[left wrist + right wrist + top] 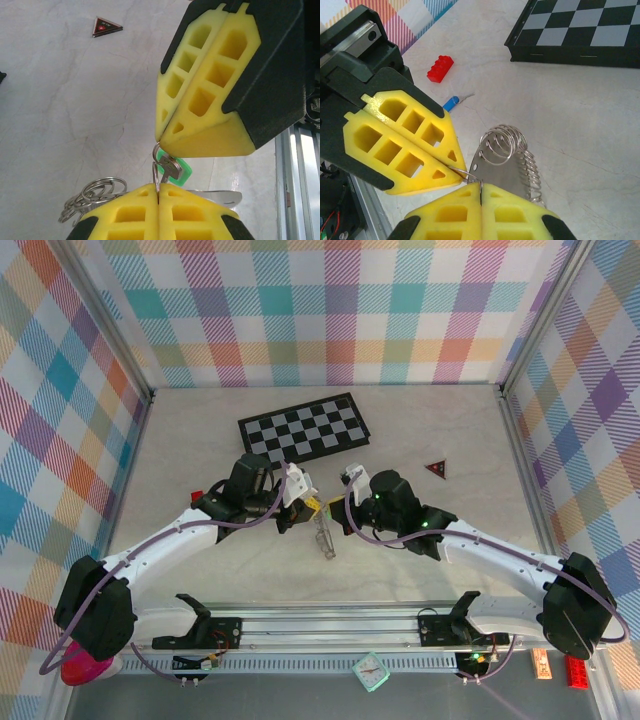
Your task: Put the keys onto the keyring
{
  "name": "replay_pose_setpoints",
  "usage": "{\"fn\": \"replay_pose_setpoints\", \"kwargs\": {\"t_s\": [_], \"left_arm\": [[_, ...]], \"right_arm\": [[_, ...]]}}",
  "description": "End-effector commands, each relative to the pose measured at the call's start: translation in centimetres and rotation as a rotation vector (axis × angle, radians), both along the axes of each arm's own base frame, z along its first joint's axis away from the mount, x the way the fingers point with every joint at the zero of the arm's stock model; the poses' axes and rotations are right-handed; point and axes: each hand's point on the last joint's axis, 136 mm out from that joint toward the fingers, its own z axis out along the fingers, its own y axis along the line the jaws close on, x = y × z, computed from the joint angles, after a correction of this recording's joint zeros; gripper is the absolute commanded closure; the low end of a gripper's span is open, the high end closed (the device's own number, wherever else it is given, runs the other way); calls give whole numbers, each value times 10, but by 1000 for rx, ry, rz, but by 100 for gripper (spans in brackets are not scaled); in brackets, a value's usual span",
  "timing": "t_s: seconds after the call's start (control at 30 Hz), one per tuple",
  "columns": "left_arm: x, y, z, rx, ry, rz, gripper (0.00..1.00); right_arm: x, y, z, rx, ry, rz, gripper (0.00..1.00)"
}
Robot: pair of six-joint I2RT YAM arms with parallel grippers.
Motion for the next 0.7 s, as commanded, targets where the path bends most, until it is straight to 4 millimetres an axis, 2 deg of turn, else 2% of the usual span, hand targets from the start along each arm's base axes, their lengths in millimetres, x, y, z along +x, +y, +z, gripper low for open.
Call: {"fn": "replay_pose_setpoints", "kwargs": {"t_s": [0.0, 0.2, 0.3, 0.53, 0.67], "left_arm": [[-2, -9, 10, -35, -52, -26, 100], [-1, -11, 12, -37, -52, -14, 100], [-2, -11, 13, -30, -39, -11, 100], [1, -12, 22, -67, 66, 50, 100], [2, -17, 25, -105, 152, 82, 100]], "right_arm": [[-4, 2, 8, 45, -14, 10, 100], [-6, -6, 12, 4, -66, 21, 100], [-7, -10, 18, -27, -147, 51, 100], [-13, -21, 20, -210, -571, 222, 100], [-15, -14, 20, -281, -681, 330, 100]]}}
